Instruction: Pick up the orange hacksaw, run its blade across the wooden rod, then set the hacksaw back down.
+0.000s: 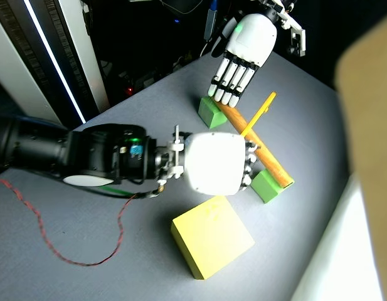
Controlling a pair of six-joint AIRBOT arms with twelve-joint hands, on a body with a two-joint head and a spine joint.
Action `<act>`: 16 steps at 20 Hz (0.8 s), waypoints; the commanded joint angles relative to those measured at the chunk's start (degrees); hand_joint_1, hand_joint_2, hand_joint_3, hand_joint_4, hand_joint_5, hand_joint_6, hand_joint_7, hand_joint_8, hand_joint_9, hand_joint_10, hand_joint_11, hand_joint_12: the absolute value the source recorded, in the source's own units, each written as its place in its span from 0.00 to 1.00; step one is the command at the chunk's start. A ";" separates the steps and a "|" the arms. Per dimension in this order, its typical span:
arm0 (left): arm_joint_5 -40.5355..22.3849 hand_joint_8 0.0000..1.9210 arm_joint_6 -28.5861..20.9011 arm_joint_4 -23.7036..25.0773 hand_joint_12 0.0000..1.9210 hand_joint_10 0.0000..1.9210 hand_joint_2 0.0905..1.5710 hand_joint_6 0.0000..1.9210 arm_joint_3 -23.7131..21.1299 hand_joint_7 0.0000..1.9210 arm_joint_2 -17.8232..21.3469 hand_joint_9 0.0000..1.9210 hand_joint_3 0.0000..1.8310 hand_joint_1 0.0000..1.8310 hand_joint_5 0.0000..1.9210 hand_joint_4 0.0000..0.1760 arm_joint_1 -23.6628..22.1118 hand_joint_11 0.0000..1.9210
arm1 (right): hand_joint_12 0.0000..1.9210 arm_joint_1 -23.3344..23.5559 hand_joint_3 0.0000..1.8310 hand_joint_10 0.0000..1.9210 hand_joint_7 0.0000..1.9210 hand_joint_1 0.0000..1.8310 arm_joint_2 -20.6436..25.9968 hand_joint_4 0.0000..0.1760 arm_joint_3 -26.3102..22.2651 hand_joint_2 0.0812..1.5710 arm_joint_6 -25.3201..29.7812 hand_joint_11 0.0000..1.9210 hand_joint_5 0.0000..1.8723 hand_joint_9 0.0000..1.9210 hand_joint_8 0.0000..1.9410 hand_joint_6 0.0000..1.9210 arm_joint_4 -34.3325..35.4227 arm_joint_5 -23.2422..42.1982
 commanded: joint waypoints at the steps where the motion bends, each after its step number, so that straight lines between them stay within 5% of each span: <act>1: -0.92 0.00 0.06 -1.65 0.13 0.00 0.78 0.00 0.31 0.06 0.10 0.05 0.00 0.05 0.07 0.00 -0.13 0.00 | 0.75 0.01 0.00 0.57 0.55 0.69 0.78 0.00 -0.99 0.69 0.37 0.51 0.51 0.57 0.58 0.43 -0.15 7.50; 3: -0.92 0.00 0.06 -1.65 0.13 0.00 0.79 0.00 0.30 0.06 0.10 0.05 0.00 0.04 0.07 0.00 -0.13 0.00 | 0.74 -0.73 0.00 0.56 0.55 0.69 2.41 0.00 -2.83 0.70 0.34 0.52 0.47 0.58 0.58 0.49 -0.15 7.42; 8: -0.92 0.00 0.06 -1.65 0.17 0.00 0.79 0.00 0.30 0.07 0.10 0.06 0.00 0.04 0.08 0.00 -0.17 0.00 | 0.76 -0.84 0.00 0.58 0.54 0.69 3.89 0.00 -4.18 0.70 0.25 0.50 0.49 0.57 0.60 0.44 0.26 7.98; 12: -0.91 0.00 0.06 -1.65 0.10 0.00 0.79 0.00 0.30 0.06 0.11 0.05 0.00 0.06 0.07 0.00 -0.20 0.00 | 0.73 1.21 0.00 0.55 0.56 0.69 5.87 0.00 -5.88 0.69 -1.19 0.52 0.50 0.58 0.57 0.44 1.16 7.36; 16: -0.91 0.00 0.06 -1.65 0.14 0.00 0.79 0.00 0.30 0.07 0.11 0.06 0.00 0.04 0.07 0.00 -0.22 0.00 | 0.73 1.56 0.00 0.57 0.54 0.69 11.36 0.00 -12.48 0.70 -8.35 0.51 0.50 0.57 0.59 0.44 9.47 10.12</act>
